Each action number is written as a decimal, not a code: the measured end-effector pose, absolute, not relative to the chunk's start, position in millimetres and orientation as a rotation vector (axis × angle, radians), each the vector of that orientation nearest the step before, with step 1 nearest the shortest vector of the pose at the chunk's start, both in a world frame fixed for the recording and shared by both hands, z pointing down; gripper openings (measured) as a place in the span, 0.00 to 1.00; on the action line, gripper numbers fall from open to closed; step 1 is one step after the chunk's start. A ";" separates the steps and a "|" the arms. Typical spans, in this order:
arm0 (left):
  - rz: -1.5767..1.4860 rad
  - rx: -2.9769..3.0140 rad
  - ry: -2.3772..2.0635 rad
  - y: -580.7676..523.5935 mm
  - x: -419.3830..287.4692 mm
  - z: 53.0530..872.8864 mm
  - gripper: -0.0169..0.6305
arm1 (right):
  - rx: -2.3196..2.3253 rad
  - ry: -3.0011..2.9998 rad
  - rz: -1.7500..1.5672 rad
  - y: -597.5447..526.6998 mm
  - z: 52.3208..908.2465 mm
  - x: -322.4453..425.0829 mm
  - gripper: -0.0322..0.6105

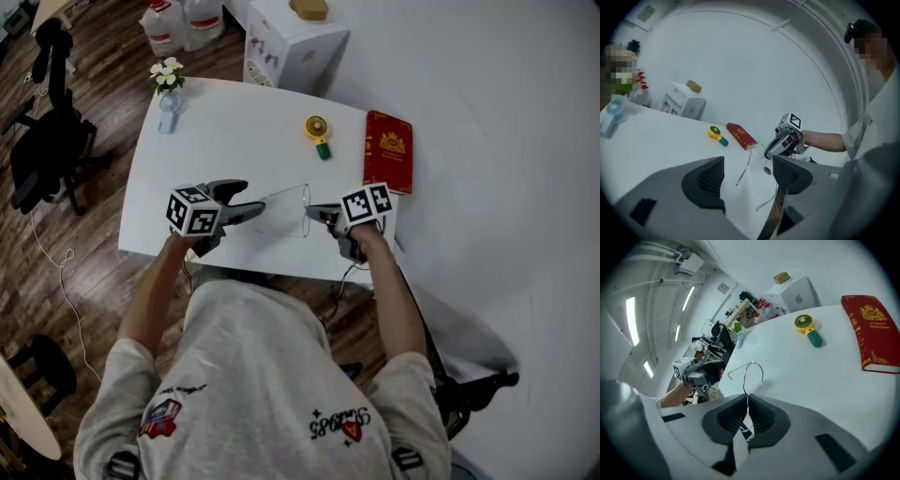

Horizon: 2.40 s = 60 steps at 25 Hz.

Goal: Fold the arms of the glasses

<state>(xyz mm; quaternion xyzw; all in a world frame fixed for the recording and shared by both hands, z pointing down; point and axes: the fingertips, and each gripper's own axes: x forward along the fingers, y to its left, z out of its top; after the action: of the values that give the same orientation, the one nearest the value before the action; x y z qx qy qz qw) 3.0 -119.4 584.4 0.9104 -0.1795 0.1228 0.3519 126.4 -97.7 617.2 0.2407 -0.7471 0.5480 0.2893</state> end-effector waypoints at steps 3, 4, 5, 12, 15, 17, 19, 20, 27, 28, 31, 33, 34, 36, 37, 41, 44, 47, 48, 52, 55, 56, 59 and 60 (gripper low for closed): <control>0.437 2.400 -0.251 -109.5 14.6 583.8 0.52 | 0.594 -1.996 1.430 -90.8 611.8 117.8 0.08; 0.472 2.411 -0.192 -106.0 17.3 583.3 0.51 | 0.580 -1.993 1.421 -88.3 610.8 115.4 0.08; 0.500 2.418 -0.137 -102.0 19.6 582.3 0.50 | 0.566 -1.990 1.412 -85.5 609.8 113.3 0.08; 0.486 2.201 0.171 -79.8 30.4 578.4 0.37 | 0.486 -1.980 1.371 -65.1 602.1 104.9 0.08; 0.462 2.125 0.205 -83.3 31.4 579.9 0.19 | 0.461 -1.979 1.355 -58.7 600.1 100.8 0.08; 0.475 2.068 0.242 -82.8 31.4 582.9 0.19 | 0.447 -1.979 1.351 -57.8 600.9 98.3 0.08; 0.513 2.013 0.307 -74.1 32.7 585.0 0.19 | 0.435 -1.978 1.351 -57.0 602.5 96.4 0.08; 0.543 1.998 0.332 -69.2 32.7 586.9 0.19 | 0.430 -1.977 1.352 -56.0 603.0 95.5 0.08; 0.627 1.978 0.359 -56.7 36.0 597.2 0.06 | 0.427 -1.987 1.357 -52.1 603.8 93.8 0.08; 0.630 1.974 0.356 -56.3 37.7 598.4 0.06 | 0.428 -1.988 1.358 -52.6 604.0 93.8 0.08; 0.651 1.953 0.352 -51.7 44.1 601.0 0.04 | 0.431 -1.992 1.365 -54.5 604.1 93.1 0.08; 0.647 1.936 0.362 -49.1 50.8 599.4 0.05 | 0.437 -1.997 1.372 -56.2 603.9 93.4 0.08; 0.646 1.932 0.365 -48.3 53.9 598.9 0.05 | 0.442 -2.001 1.377 -57.3 603.7 93.5 0.08; 0.653 1.932 0.371 -47.1 58.7 599.1 0.05 | 0.452 -2.012 1.386 -59.6 603.4 93.2 0.08; 0.657 1.933 0.374 -46.6 60.7 599.4 0.05 | 0.456 -2.015 1.390 -60.4 603.4 92.8 0.08; 0.681 1.965 0.366 -44.7 68.1 601.1 0.05 | 0.470 -2.029 1.399 -61.4 603.2 90.8 0.08; 0.684 1.987 0.362 -43.2 75.0 600.9 0.05 | 0.475 -2.045 1.412 -61.9 602.4 87.2 0.08; 0.680 2.004 0.368 -42.5 81.1 599.2 0.05 | 0.469 -2.061 1.414 -63.1 600.7 83.3 0.08; 0.675 2.009 0.370 -42.1 82.6 597.9 0.05 | 0.466 -2.066 1.413 -63.0 599.5 82.1 0.08; 0.692 2.048 0.376 -39.1 85.9 598.2 0.05 | 0.467 -2.074 1.399 -61.1 598.9 82.8 0.08; 0.702 2.087 0.379 -38.7 86.8 598.4 0.05 | 0.485 -2.076 1.401 -62.4 600.5 84.8 0.08; 0.703 2.097 0.378 -39.0 87.3 597.6 0.06 | 0.490 -2.076 1.401 -63.3 600.6 85.7 0.08; 0.711 2.130 0.348 -42.8 87.1 595.9 0.24 | 0.492 -2.074 1.396 -64.1 601.8 88.4 0.08; 0.717 2.147 0.327 -45.3 85.9 595.9 0.26 | 0.493 -2.073 1.394 -63.4 602.7 89.4 0.08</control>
<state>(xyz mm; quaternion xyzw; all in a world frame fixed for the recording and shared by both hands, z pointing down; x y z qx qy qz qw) 85.9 -45.3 595.9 0.8544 0.1303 0.2854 0.4141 89.4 -63.4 602.7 0.1852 -0.7782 0.5235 0.2934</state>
